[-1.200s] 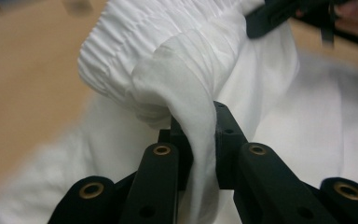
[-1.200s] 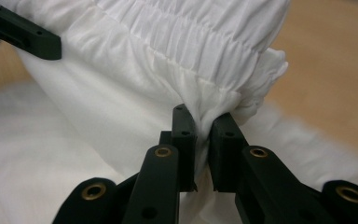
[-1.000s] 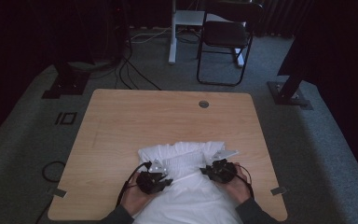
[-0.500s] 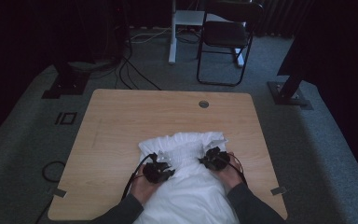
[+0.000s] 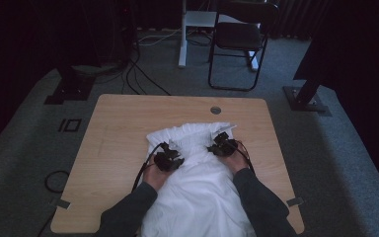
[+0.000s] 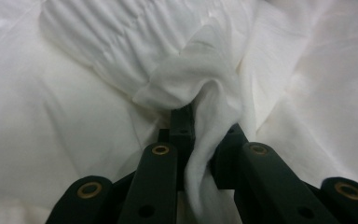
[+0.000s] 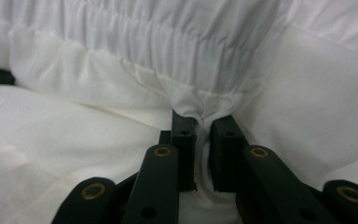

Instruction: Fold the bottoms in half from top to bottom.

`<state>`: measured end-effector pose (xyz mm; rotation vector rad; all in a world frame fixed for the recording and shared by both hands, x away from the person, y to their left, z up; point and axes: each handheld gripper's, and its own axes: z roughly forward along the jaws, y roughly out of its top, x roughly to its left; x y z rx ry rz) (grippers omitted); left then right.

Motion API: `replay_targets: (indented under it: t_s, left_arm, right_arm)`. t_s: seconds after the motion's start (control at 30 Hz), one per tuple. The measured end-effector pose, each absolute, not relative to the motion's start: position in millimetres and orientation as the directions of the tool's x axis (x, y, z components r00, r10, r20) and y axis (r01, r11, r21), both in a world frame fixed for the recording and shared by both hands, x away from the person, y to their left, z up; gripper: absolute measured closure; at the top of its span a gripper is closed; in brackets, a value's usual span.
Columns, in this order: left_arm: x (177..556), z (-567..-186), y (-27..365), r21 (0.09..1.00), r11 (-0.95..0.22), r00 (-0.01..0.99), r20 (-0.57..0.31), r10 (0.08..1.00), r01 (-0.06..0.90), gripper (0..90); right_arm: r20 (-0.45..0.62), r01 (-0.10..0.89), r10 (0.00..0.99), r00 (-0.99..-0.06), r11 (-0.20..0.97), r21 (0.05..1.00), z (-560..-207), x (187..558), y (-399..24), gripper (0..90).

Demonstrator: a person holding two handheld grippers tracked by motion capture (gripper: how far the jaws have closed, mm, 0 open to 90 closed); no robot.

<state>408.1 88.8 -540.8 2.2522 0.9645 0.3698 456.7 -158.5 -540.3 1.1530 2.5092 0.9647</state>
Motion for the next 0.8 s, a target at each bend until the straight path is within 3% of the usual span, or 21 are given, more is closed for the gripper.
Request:
replay_targets:
  t_s: [0.1, 0.13, 0.33, 0.5, 0.63, 0.8]
  left_arm:
    - [429, -539, 95, 0.654, -0.547, 0.682, 0.064, 0.728, 0.523, 82.3]
    - [444, -537, 96, 0.634, -0.577, 0.67, 0.122, 0.732, 0.515, 82.3]
    - [477, -531, 96, 0.576, -0.621, 0.633, 0.216, 0.743, 0.532, 82.1]
    - [491, -529, 90, 0.56, -0.612, 0.608, 0.226, 0.761, 0.558, 81.3]
    - [489, -530, 80, 0.551, -0.629, 0.598, 0.267, 0.756, 0.548, 81.5]
    - [492, -524, 92, 0.588, -0.558, 0.597, 0.153, 0.787, 0.586, 83.0]
  right_arm:
    - [0.108, 0.629, 0.757, -0.644, 0.444, 0.639, -540, 471, -152, 80.9]
    - [0.106, 0.64, 0.77, -0.629, 0.436, 0.632, -538, 479, -143, 80.4]
    - [0.13, 0.663, 0.787, -0.603, 0.404, 0.63, -537, 492, -130, 78.9]
    - [0.103, 0.64, 0.791, -0.604, 0.404, 0.654, -539, 505, -129, 78.6]
    - [0.051, 0.649, 0.835, -0.547, 0.385, 0.657, -538, 515, -126, 78.8]
    - [0.069, 0.649, 0.83, -0.554, 0.379, 0.66, -532, 513, -129, 82.0]
